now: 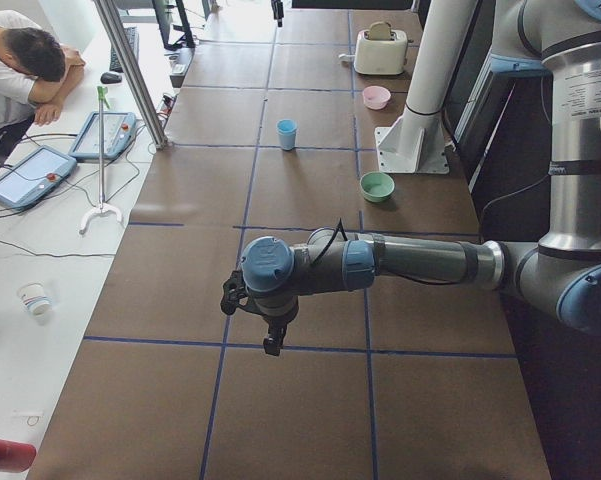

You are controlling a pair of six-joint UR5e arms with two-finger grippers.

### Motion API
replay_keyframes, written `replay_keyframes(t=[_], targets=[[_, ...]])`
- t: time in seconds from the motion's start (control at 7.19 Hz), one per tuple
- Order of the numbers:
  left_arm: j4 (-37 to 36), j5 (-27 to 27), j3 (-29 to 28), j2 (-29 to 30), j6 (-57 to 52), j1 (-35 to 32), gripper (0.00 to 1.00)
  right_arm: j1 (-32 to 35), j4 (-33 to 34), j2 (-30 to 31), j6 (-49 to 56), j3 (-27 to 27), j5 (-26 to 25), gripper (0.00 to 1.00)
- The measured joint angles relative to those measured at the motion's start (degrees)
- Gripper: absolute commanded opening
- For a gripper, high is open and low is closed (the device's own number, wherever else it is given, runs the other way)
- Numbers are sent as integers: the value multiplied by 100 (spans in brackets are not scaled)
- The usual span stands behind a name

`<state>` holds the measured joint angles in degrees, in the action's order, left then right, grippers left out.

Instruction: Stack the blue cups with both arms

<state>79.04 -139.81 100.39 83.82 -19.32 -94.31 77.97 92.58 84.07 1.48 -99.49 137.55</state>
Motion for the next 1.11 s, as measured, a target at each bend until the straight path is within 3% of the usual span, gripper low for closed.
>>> replay_keyframes(t=[0.28, 0.56, 1.11], targets=[[-5, 73, -20, -18, 2, 0, 100, 723, -18, 816, 1109, 15, 64, 100], [-20, 125, -162, -46, -11, -5, 100, 1034, -29, 1340, 1203, 23, 33, 100], [-9, 670, -111, -16, -14, 24, 100, 1073, -39, 1491, 871, 44, 33, 100]])
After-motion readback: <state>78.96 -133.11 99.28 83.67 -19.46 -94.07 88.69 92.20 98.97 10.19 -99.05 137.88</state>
